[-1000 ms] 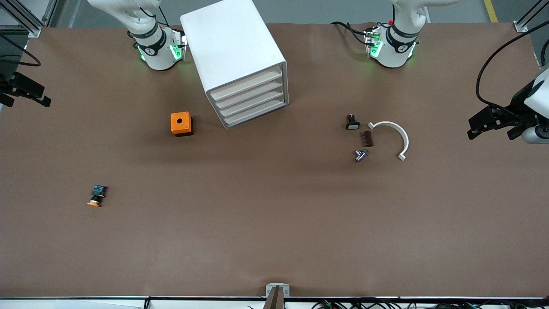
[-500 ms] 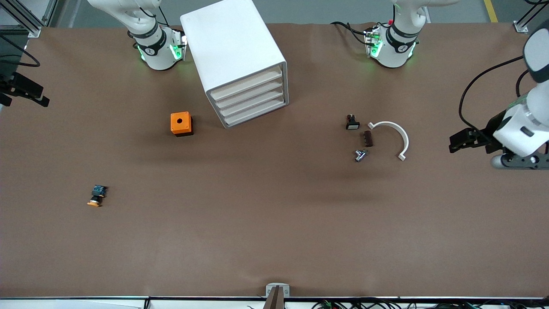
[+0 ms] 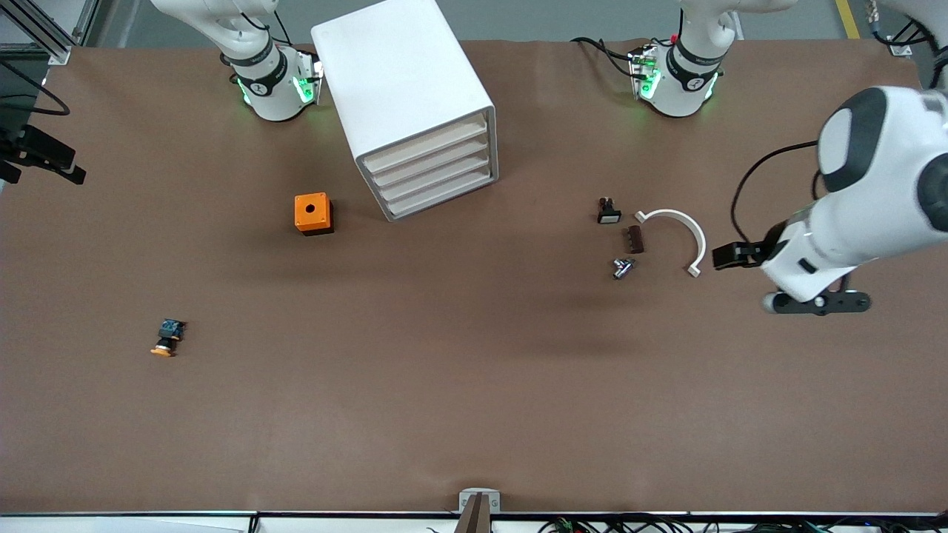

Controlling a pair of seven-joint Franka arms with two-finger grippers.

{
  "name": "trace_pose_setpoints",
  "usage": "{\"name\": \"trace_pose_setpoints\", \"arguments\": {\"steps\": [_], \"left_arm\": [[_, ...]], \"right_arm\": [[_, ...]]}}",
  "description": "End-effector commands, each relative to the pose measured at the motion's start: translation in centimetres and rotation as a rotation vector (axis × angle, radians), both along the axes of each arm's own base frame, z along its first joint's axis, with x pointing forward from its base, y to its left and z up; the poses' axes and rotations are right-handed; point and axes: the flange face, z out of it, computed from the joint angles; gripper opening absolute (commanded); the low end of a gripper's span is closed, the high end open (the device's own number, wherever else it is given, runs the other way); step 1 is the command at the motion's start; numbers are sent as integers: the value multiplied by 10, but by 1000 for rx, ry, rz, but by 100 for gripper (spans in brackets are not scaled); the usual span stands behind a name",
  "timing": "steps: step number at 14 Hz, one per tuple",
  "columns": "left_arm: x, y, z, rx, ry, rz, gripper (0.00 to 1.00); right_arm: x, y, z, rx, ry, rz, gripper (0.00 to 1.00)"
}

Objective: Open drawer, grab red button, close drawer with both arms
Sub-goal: 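Reach the left gripper to the white cabinet's drawer handle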

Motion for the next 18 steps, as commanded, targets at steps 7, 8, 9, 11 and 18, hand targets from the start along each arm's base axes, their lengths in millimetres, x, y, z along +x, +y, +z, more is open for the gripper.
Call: {"name": "trace_pose_setpoints", "arguments": {"steps": [7,8,9,11,18], "left_arm": [[-41,-152,-81,132,303,574,100],[-43,-171,-89,130,338,635,100],[-43,-185,-102,138,372,686,100],[-57,-216,-124,172,450,783,100],[-76,-285,-198,321,816,1196,100]], "right_arm": [[-7,1,3,-12,-3,1,100],[-7,1,3,-12,-3,1,100],[-7,1,3,-12,-3,1,100],[-7,1,3,-12,-3,1,100],[-8,1,4,-11,9,-1,100]]}}
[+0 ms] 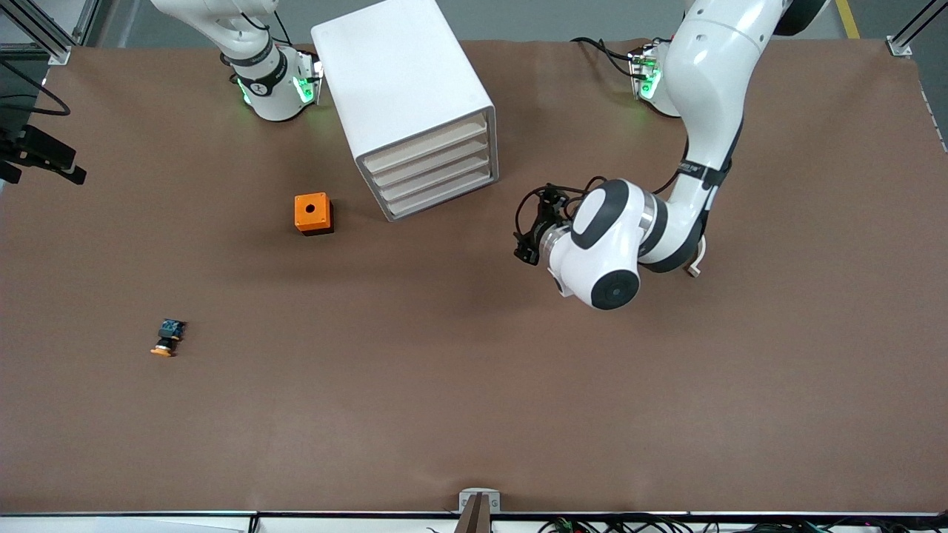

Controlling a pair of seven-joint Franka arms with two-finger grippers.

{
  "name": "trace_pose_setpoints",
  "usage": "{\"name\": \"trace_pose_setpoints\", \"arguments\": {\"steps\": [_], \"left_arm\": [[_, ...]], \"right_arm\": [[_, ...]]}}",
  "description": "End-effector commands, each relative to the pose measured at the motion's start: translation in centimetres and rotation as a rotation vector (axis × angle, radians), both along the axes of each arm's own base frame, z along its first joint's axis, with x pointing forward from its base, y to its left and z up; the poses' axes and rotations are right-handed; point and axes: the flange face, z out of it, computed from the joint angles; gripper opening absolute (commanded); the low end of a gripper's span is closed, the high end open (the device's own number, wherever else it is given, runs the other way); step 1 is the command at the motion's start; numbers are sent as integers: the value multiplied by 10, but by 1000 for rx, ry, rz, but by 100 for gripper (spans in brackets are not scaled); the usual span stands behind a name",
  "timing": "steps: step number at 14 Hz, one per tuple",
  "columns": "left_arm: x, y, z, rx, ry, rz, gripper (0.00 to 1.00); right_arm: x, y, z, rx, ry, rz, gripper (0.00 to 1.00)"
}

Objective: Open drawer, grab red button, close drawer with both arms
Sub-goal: 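Reach the left gripper to the white cabinet's drawer handle, then pull the drawer open with the left gripper while the right gripper approaches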

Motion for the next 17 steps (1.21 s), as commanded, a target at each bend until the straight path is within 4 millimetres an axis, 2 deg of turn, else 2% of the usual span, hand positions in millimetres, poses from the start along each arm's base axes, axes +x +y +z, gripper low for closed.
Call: {"name": "trace_pose_setpoints", "arguments": {"steps": [1,5,6,8,9,11,12,15,17], "left_arm": [[0,-22,-13,33,130,109,100],[-6,-35,-44,64,315,253,99],[-14,-44,-51,86,364,266,96],[-24,-54,-58,111,413,273,81],[-31,-60,-57,109,434,258,73],[-43,-67,-62,100,493,234,63],[-50,-69,-62,117,530,218,58],[-65,-76,-68,141,588,188,54],[-71,-79,-75,150,598,181,53]], "right_arm": [[-9,2,7,-11,18,-10,100],[-4,-6,4,0,49,-23,100],[-3,-7,3,-10,46,-27,100],[9,-9,-6,-16,55,-21,100],[17,-9,-17,-20,71,-19,100],[32,-7,-32,-25,91,-16,100],[45,-7,-56,-20,130,-2,100],[51,8,-54,-71,112,54,100],[55,26,-57,-105,120,92,100]]}}
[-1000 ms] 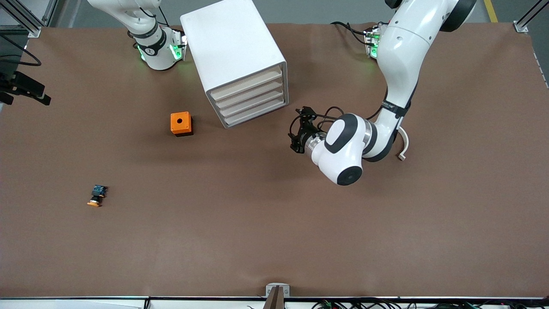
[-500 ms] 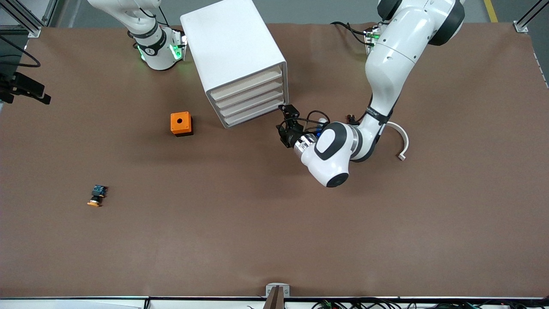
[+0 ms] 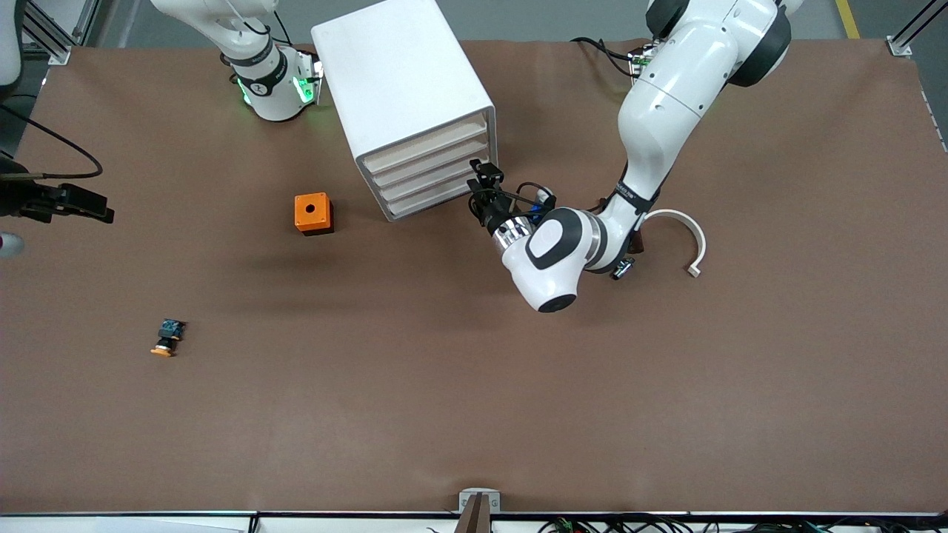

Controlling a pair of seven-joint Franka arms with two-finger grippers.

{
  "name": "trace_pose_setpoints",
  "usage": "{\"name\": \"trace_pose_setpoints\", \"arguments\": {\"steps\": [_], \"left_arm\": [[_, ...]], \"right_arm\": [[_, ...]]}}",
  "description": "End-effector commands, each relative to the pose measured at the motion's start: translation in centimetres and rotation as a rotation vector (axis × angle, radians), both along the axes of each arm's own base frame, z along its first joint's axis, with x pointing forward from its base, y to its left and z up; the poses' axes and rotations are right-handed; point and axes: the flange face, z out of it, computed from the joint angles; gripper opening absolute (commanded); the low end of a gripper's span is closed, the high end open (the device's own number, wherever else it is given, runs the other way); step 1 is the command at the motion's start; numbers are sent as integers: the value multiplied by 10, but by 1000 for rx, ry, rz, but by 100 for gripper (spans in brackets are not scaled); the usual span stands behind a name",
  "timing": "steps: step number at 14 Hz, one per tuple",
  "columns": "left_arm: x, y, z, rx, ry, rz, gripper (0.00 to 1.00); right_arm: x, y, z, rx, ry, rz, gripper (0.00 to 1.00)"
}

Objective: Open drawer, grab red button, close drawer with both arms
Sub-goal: 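Pull the drawer open with the left gripper while the right gripper approaches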

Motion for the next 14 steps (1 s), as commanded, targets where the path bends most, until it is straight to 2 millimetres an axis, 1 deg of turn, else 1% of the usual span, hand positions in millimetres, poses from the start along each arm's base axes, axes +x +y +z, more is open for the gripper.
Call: {"name": "trace_pose_setpoints", "arguments": {"steps": [1,2,3,5,6,7,9,10,11,12,14], "left_arm": [[-10,-10,-5,2,43,-13,53],[-12,-10,-9,8,49,-14,53],[-19,-13,-15,14,61,-25,53],[-30,-18,-22,41,81,-38,53],[-35,-22,-24,42,87,-45,51],[-44,-29,-21,29,100,-59,50],[-52,-33,-22,25,112,-71,46],[-56,-36,-21,20,118,-78,44],[-59,-38,-21,19,121,-82,42],[-64,-42,-22,20,122,-93,38],[-67,-43,-26,23,126,-95,30]], "right_arm": [[4,21,7,-53,-2,55,100],[11,21,-9,-58,23,52,100],[18,18,-26,-62,52,47,100],[25,7,-39,-65,52,39,100],[27,5,-41,-69,49,37,100],[30,10,-37,-90,43,47,100],[31,18,-34,-129,41,52,100],[31,20,-36,-118,39,13,100],[31,23,-38,-95,37,-63,100],[30,26,-39,-70,36,-127,100],[29,30,-40,-57,45,-176,100]]}}
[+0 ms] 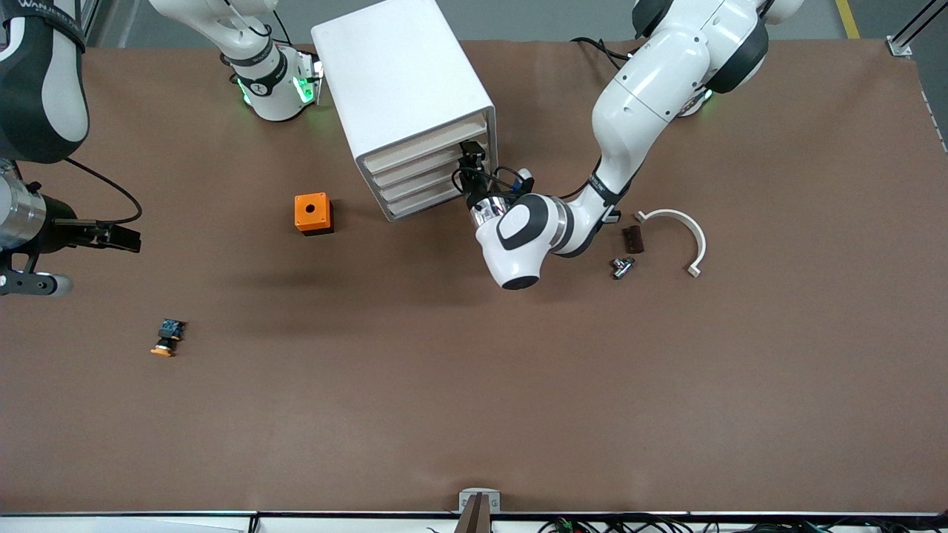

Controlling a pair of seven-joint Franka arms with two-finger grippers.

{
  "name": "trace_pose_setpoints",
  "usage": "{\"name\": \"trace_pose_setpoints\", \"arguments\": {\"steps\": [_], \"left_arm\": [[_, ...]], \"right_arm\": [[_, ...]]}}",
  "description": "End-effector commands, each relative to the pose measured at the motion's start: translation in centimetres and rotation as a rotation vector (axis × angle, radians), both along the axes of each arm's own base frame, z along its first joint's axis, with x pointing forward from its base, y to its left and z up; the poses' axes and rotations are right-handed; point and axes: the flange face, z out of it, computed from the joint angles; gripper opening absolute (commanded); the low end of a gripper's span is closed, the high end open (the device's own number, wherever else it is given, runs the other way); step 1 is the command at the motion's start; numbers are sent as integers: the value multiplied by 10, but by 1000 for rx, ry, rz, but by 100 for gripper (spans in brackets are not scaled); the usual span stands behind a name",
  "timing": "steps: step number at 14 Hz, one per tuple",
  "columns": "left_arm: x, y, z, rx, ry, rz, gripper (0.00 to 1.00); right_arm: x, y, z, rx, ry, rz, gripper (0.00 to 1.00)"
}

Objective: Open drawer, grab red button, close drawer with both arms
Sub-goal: 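Pull the drawer open with the left gripper while the right gripper approaches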

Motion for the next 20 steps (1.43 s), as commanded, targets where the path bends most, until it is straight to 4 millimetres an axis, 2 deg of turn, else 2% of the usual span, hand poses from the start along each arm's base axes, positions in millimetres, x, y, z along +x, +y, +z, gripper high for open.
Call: {"name": "trace_pose_setpoints", "arguments": {"steps": [1,6,8,11,14,17,18,20], "left_arm": [[-5,-3,-2,8,28,4,27],[-8,-5,-5,44,42,4,12],[-5,-3,-7,46,43,9,10],[6,5,-8,47,36,34,11],[29,21,-9,51,20,86,12],[51,42,-17,63,13,140,13],[58,50,-19,68,15,154,13],[72,67,-22,73,19,185,13]], "right_arm": [[0,5,4,18,3,-58,100],[-2,21,3,75,10,-220,100],[-3,28,3,94,15,-325,100],[-4,53,3,85,16,-356,100],[-5,82,3,62,6,-430,100],[-6,119,3,47,-19,-482,100],[-7,135,2,45,-32,-493,100],[-10,179,3,46,-69,-536,100]]}}
